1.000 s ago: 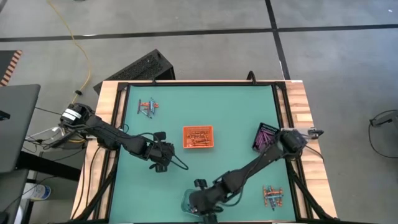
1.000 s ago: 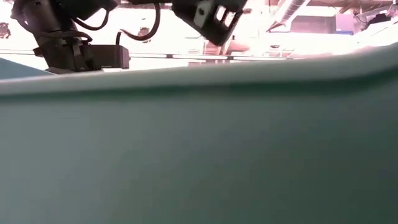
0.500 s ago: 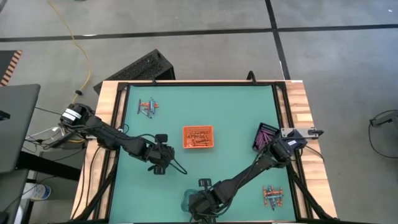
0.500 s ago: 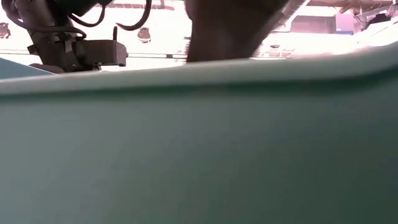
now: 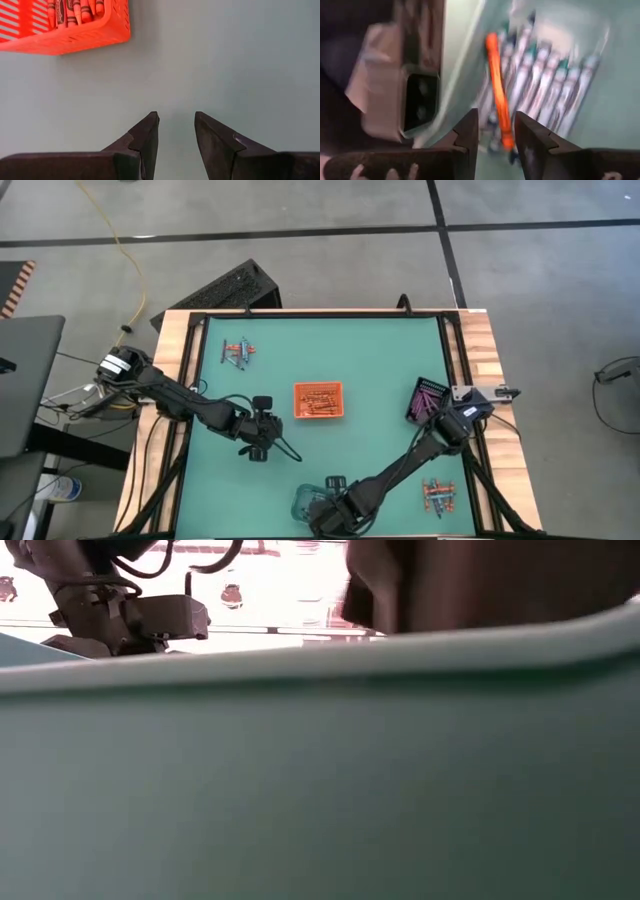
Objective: Sort crayons
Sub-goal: Put the orange crayon into the orange bin
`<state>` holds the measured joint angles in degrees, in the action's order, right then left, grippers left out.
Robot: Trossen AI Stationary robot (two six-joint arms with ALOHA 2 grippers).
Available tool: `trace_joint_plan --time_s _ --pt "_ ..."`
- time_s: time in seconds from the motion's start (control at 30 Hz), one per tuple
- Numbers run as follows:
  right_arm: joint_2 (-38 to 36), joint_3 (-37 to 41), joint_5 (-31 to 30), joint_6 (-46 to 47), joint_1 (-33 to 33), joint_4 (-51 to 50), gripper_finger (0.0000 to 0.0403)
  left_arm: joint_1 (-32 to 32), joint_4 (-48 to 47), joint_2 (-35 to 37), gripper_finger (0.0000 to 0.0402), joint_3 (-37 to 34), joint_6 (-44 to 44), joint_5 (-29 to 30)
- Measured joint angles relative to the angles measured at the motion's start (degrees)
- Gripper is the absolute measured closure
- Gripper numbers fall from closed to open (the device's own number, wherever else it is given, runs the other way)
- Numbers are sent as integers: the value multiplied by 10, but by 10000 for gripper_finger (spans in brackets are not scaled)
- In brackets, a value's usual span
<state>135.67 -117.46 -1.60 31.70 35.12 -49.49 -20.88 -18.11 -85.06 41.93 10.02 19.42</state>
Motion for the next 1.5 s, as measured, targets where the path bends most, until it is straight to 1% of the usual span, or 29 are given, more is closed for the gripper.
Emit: trace_joint_plan --time_s 0.17,0.37,0.5,0.67,0.73,0.87,1.0,1.1,1.2,1.33,1.5 --pt "14 0 15 0 0 4 282 0 2 0 284 0 0 0" --pt "15 0 7 0 0 1 289 0 10 0 284 0 1 -1" --pt "15 0 7 0 0 0 319 0 14 0 284 0 -3 -1" --pt "15 0 7 -6 0 0 379 0 14 0 284 0 -4 -2" --pt "15 0 12 -15 0 7 395 0 14 0 284 0 -4 -2" --pt "15 -2 10 -17 1 4 398 0 13 0 284 0 -4 -2" --pt "14 -30 -7 -28 1 -21 401 0 13 0 284 0 -5 -2" --pt "13 -63 -28 -37 1 -59 401 0 13 0 284 0 -8 -2" --pt "13 -86 -33 -40 1 -83 402 0 13 0 284 0 -8 -2" --pt "13 -100 -43 -43 0 -112 402 0 13 0 284 0 -8 -2" --pt "13 -116 -81 -46 -16 -197 402 0 13 0 284 0 -7 -2"
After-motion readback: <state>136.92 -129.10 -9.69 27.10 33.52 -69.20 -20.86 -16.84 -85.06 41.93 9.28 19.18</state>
